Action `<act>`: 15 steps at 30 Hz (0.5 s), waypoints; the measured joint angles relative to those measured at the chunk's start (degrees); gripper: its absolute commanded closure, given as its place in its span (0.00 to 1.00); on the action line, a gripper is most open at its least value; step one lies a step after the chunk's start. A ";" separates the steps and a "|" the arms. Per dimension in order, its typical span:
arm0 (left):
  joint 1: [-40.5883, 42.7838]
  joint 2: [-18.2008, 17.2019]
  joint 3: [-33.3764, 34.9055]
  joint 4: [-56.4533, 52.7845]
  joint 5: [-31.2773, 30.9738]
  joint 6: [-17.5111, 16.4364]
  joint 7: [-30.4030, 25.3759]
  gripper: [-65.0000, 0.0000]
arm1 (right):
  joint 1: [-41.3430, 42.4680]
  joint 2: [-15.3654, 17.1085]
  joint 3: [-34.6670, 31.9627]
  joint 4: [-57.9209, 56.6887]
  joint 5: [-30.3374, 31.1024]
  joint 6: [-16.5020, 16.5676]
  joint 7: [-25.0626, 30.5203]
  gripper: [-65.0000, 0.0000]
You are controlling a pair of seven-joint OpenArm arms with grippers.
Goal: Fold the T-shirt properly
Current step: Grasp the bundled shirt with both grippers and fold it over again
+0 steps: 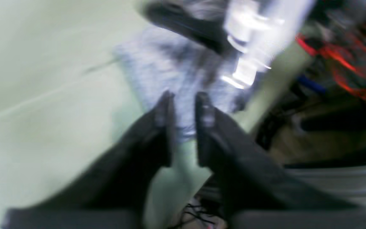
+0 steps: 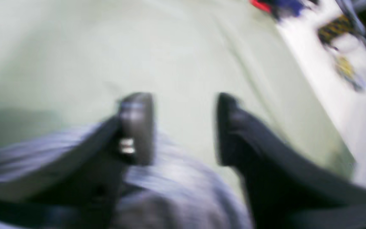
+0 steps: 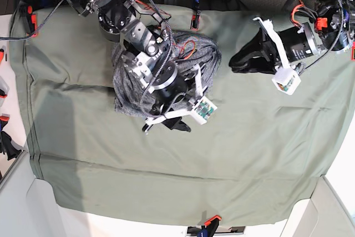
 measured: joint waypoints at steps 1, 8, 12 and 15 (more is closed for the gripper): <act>-0.07 0.02 1.42 0.81 1.20 0.00 -0.92 0.89 | 0.02 0.00 1.70 0.00 -0.22 -0.11 -0.02 1.00; -0.17 3.43 12.81 2.05 11.52 0.02 -7.23 0.97 | 0.13 0.00 5.75 0.00 10.36 4.85 -0.07 1.00; -0.20 7.15 18.10 2.05 16.85 0.00 -8.00 0.97 | 0.07 -0.04 5.53 0.02 17.92 13.20 -0.55 1.00; -0.17 8.31 19.98 1.99 19.78 0.00 -8.63 0.98 | 0.02 0.17 5.55 0.02 18.12 17.22 -2.75 1.00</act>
